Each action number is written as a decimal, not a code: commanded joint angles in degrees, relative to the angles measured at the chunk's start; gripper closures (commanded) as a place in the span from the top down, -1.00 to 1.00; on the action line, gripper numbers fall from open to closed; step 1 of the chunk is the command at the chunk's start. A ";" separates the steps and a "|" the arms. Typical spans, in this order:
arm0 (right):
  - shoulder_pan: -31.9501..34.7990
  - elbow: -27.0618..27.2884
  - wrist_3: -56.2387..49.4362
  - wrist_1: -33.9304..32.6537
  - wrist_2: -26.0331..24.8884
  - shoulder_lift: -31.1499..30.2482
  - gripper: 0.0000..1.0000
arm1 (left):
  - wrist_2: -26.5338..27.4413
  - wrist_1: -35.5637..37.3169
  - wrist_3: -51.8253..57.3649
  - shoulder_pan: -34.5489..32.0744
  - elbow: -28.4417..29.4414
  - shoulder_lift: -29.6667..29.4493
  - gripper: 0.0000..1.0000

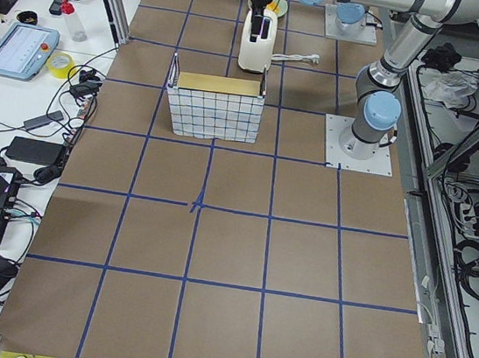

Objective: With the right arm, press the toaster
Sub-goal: 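Hold the toaster lever pressed down with the right gripper, then release the lever and lift the right gripper away from the toaster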

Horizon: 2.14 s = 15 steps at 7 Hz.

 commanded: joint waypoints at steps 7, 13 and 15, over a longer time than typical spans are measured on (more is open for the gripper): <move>0.00 0.71 -0.01 -2.42 -0.09 0.91 -1.00 | 0.00 0.00 0.00 0.00 0.00 0.00 1.00; 0.00 -0.87 7.26 -1.19 -1.05 -1.99 -1.00 | 0.00 0.00 0.00 0.00 0.00 0.00 1.00; 0.00 -3.33 10.96 -0.92 -3.32 -4.61 -1.00 | 0.00 0.00 0.00 0.00 0.00 0.00 1.00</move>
